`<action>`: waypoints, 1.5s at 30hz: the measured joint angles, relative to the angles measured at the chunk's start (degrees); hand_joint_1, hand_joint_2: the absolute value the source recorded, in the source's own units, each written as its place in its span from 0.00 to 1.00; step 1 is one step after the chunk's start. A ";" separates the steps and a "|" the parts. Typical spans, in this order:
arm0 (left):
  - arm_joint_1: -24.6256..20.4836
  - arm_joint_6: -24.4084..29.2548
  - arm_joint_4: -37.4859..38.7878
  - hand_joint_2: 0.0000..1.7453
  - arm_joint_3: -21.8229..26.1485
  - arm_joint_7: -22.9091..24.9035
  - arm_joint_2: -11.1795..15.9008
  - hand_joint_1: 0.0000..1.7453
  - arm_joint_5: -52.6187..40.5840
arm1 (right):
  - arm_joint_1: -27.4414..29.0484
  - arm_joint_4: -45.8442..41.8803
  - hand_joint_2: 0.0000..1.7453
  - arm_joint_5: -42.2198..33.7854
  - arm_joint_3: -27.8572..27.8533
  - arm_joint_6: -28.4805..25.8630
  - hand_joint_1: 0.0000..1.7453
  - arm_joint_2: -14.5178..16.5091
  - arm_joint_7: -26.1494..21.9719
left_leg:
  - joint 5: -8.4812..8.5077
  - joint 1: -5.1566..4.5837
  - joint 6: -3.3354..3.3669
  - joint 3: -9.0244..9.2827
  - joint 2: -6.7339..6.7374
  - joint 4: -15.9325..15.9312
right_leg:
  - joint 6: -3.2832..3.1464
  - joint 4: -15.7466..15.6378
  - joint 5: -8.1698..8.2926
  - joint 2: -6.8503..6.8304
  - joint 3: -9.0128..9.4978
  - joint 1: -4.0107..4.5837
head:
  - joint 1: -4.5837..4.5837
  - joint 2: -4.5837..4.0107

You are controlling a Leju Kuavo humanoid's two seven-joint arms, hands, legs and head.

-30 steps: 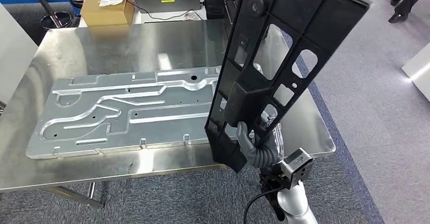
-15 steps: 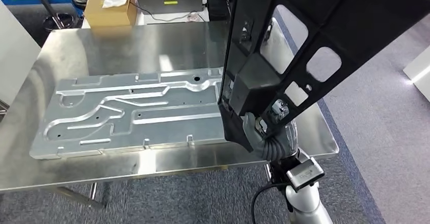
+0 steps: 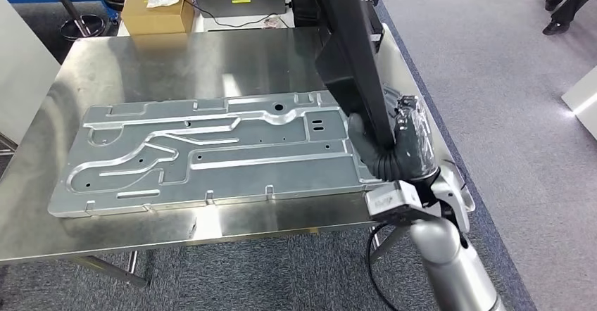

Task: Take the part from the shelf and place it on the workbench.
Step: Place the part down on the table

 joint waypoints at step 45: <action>-0.04 -0.21 0.00 1.00 -0.05 -3.20 -0.08 0.00 -1.33 | -35.94 61.64 1.00 1.05 3.38 10.09 1.00 -14.72 2.59 | 2.09 0.16 -0.36 -2.93 0.10 0.76 | 0.86 -0.32 0.52 0.08 -0.73 -0.72 | -0.03 0.00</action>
